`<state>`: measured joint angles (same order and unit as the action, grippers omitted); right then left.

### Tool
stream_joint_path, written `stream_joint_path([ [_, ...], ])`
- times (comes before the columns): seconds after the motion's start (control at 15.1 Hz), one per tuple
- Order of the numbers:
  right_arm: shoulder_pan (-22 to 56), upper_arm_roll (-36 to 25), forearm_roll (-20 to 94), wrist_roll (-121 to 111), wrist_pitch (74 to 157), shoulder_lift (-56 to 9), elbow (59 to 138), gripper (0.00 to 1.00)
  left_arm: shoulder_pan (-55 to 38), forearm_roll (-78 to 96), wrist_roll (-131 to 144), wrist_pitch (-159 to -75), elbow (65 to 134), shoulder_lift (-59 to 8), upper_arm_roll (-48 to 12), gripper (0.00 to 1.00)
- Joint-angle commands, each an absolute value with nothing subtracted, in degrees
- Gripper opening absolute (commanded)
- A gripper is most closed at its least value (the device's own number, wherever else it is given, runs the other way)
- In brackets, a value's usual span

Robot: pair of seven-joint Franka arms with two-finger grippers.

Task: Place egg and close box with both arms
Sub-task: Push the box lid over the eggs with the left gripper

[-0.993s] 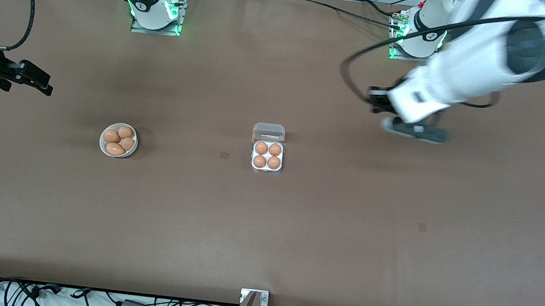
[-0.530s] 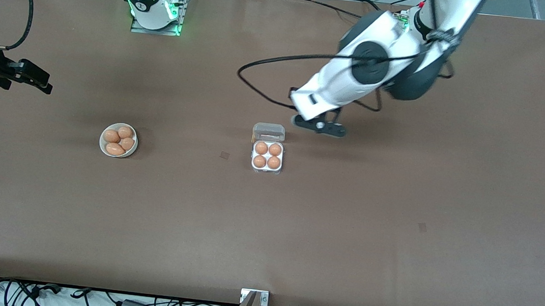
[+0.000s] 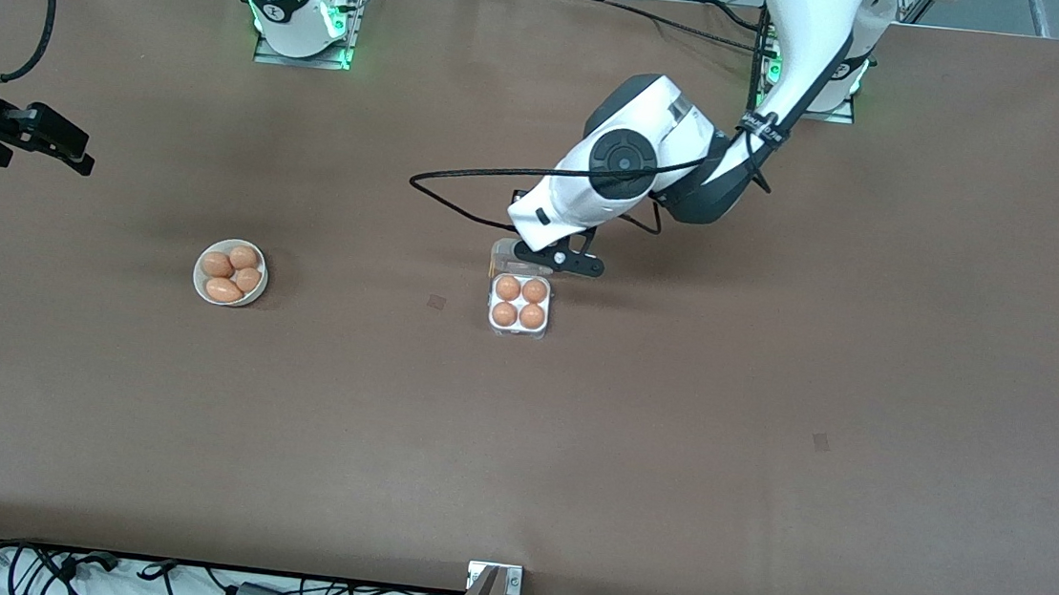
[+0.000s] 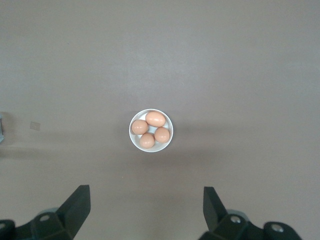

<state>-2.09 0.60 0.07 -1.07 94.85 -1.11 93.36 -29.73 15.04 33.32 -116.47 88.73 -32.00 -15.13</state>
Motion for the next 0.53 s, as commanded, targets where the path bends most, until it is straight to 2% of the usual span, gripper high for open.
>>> stream_joint_path([
  [0.0,-2.6,1.0,-0.5,-2.2,94.5,0.2,94.7,1.00,-32.3,14.3,37.1,-116.0,85.9,-34.8,-14.1,0.00],
  [0.46,-2.4,1.1,-0.5,-2.2,94.5,0.4,94.7,1.00,-35.0,8.5,38.8,-119.3,84.4,-39.7,-14.1,0.00],
])
